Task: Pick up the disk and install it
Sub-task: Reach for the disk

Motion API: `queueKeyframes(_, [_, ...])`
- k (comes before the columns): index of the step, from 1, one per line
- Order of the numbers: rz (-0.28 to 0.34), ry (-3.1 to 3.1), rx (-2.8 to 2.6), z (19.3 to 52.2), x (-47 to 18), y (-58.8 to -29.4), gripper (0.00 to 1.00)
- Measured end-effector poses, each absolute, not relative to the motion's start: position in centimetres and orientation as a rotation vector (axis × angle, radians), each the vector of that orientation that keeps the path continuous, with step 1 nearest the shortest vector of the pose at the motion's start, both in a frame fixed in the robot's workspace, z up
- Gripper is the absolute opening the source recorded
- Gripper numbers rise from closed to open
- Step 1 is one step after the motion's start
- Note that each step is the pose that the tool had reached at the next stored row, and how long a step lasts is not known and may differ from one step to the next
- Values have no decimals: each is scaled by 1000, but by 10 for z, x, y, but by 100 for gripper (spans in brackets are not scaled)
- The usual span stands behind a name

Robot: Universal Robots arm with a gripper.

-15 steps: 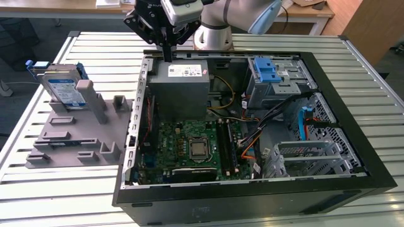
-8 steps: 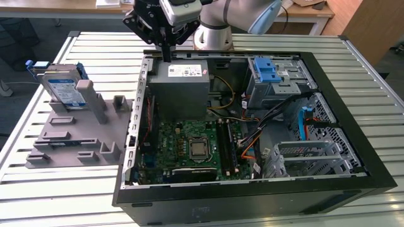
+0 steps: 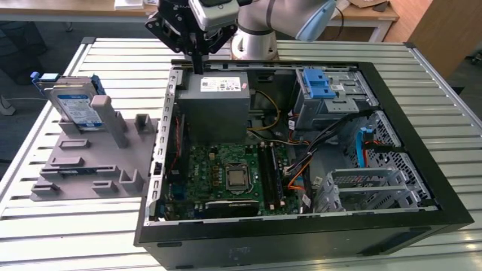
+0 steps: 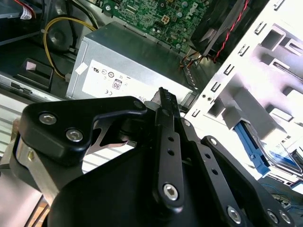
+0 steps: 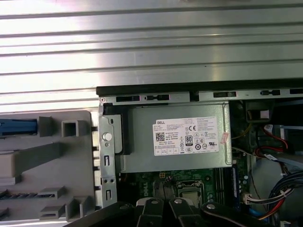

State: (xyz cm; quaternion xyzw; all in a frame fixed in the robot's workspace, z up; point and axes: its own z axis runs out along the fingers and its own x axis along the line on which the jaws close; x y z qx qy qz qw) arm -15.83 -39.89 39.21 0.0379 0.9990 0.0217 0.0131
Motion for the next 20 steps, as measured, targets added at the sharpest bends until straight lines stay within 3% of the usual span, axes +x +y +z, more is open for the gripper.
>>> queueKeyframes(20, [68,3112,118,391,-168,-399,11])
